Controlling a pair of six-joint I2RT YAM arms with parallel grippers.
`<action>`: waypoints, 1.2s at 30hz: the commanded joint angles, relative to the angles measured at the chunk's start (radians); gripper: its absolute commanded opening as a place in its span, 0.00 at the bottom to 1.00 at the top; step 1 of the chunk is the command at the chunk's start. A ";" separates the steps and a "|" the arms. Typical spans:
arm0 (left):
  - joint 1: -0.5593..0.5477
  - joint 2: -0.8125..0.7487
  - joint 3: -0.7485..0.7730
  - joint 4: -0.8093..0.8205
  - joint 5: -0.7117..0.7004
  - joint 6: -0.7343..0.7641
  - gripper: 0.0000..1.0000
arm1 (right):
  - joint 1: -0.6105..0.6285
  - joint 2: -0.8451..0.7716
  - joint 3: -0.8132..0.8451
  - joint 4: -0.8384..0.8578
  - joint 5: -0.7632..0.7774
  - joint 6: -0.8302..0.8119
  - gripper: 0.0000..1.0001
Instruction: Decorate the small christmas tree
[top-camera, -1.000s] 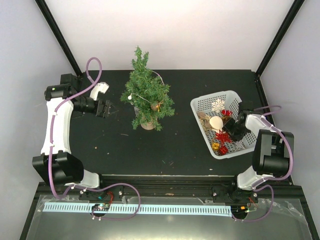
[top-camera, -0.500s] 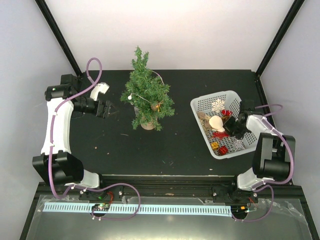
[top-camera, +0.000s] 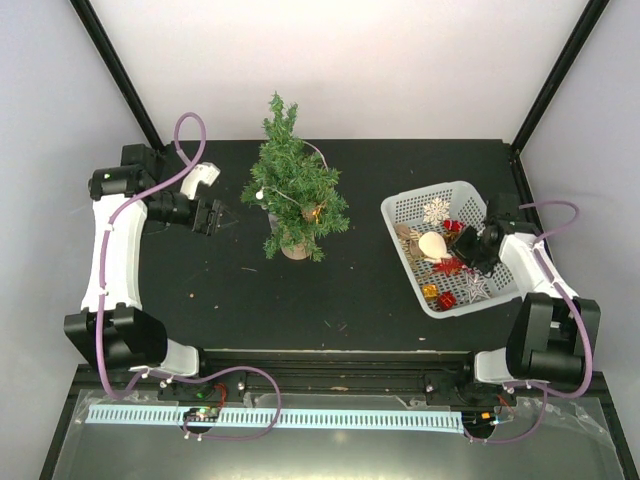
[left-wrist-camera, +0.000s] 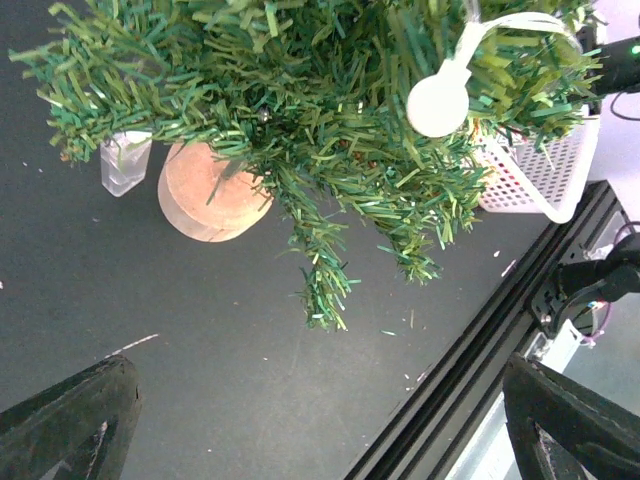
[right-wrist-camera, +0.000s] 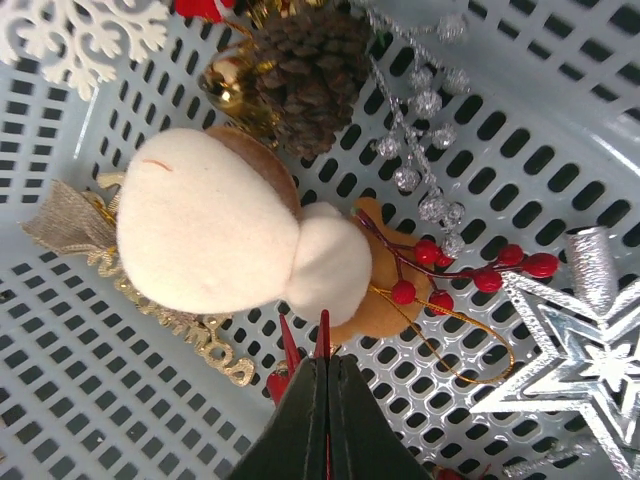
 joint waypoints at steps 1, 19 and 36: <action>-0.019 -0.005 0.074 -0.030 -0.065 0.043 0.99 | -0.002 -0.039 0.058 -0.060 0.074 -0.039 0.01; -0.239 -0.088 0.338 -0.127 -0.221 0.245 0.99 | 0.180 -0.202 0.300 -0.207 0.203 -0.163 0.01; -0.420 -0.026 0.362 -0.129 0.127 0.120 0.90 | 0.906 -0.175 0.779 -0.190 -0.129 -0.294 0.01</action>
